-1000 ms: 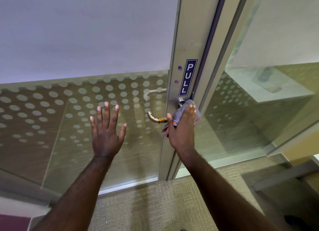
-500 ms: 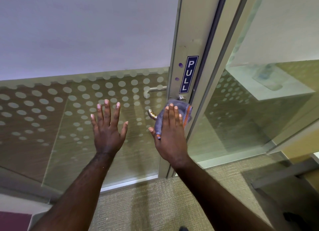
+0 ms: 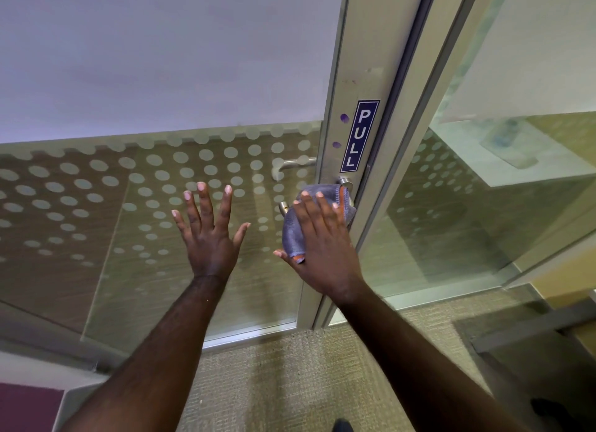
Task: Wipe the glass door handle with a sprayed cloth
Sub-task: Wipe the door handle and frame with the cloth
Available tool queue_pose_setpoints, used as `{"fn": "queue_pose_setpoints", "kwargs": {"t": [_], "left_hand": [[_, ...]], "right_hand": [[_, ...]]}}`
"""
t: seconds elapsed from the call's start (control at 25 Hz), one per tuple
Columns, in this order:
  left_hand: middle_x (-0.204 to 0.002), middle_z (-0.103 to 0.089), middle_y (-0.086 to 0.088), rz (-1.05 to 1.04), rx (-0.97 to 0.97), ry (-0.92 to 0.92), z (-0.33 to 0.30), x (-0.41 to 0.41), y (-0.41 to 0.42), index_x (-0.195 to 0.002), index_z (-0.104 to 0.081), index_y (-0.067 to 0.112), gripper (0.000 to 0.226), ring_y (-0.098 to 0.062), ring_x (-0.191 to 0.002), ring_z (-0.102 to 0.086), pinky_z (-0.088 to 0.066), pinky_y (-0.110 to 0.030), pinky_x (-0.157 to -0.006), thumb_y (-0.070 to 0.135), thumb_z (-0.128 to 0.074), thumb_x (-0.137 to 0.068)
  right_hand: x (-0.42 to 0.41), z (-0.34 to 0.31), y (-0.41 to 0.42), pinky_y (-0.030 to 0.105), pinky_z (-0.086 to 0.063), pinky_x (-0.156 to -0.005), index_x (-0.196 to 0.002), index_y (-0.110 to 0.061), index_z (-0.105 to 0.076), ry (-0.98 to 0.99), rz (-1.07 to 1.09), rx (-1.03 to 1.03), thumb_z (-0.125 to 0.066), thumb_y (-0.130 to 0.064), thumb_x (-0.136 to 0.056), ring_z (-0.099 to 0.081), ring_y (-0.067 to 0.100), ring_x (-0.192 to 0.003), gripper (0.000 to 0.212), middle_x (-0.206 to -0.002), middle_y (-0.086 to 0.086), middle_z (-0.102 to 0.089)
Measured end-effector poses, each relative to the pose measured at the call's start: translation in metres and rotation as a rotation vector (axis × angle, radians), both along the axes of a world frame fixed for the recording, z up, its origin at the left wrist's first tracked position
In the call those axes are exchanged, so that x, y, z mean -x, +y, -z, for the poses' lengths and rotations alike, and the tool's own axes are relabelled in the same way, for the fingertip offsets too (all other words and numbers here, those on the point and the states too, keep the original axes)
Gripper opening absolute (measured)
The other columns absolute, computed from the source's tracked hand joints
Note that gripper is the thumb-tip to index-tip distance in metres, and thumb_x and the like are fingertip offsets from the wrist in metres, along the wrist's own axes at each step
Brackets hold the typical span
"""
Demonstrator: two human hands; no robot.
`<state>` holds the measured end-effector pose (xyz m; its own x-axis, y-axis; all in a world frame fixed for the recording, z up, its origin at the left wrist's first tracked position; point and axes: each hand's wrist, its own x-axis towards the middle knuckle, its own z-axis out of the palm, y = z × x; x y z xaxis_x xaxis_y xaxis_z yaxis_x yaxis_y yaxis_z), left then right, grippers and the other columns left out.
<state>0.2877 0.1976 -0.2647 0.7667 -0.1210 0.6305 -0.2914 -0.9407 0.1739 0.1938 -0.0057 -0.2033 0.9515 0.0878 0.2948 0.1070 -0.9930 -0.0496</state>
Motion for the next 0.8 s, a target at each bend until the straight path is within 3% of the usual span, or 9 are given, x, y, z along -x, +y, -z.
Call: {"fn": "queue_pose_setpoints", "kwargs": {"t": [0.16,0.28,0.48,0.64,0.8], "left_hand": [[-0.16,-0.01,-0.022,-0.007,-0.008,0.025,0.001,-0.003,-0.002,-0.155,0.0,0.035,0.098,-0.043,-0.147,-0.009,-0.014,-0.07,-0.113,0.053,-0.065,-0.085],[-0.159,-0.017,-0.025,-0.015,-0.011,0.009,0.002,-0.004,-0.002,-0.156,-0.005,0.033,0.096,-0.045,-0.146,-0.013,-0.016,-0.07,-0.113,0.054,-0.066,-0.084],[-0.156,-0.026,-0.029,-0.036,-0.039,-0.022,0.002,-0.004,-0.002,-0.155,-0.013,0.028,0.094,-0.049,-0.143,-0.021,-0.021,-0.071,-0.11,0.055,-0.068,-0.083],[-0.155,-0.026,-0.029,-0.037,-0.058,-0.045,0.001,-0.004,-0.002,-0.156,0.002,0.032,0.102,-0.048,-0.143,-0.022,-0.02,-0.069,-0.111,0.056,-0.066,-0.084],[-0.156,-0.014,-0.022,-0.013,-0.045,-0.069,0.002,-0.004,-0.001,-0.155,0.009,0.035,0.106,-0.045,-0.144,-0.017,-0.019,-0.07,-0.111,0.055,-0.067,-0.084]], "right_hand": [[-0.003,0.0,-0.049,0.056,-0.012,-0.119,-0.149,-0.011,-0.03,-0.05,-0.042,-0.103,-0.037,-0.077,-0.085,-0.009,0.031,-0.15,0.092,-0.16,0.014,-0.021],[-0.005,0.004,-0.076,0.053,-0.015,-0.119,-0.15,-0.006,-0.028,-0.085,-0.127,-0.135,-0.047,-0.069,-0.085,-0.012,0.028,-0.15,0.093,-0.158,0.014,-0.027],[-0.003,0.016,-0.059,0.053,-0.01,-0.12,-0.151,0.0,-0.017,-0.169,-0.088,-0.164,-0.04,-0.064,-0.091,-0.006,0.031,-0.15,0.091,-0.16,0.015,-0.017],[-0.001,0.02,-0.025,0.055,-0.005,-0.12,-0.152,-0.002,-0.013,-0.126,0.025,-0.103,-0.028,-0.066,-0.094,-0.002,0.034,-0.15,0.087,-0.161,0.016,-0.008],[-0.008,0.017,0.019,0.051,0.005,-0.12,-0.153,-0.003,-0.006,-0.076,0.109,0.001,-0.017,-0.068,-0.094,0.0,0.033,-0.15,0.089,-0.161,0.017,-0.006]]}}
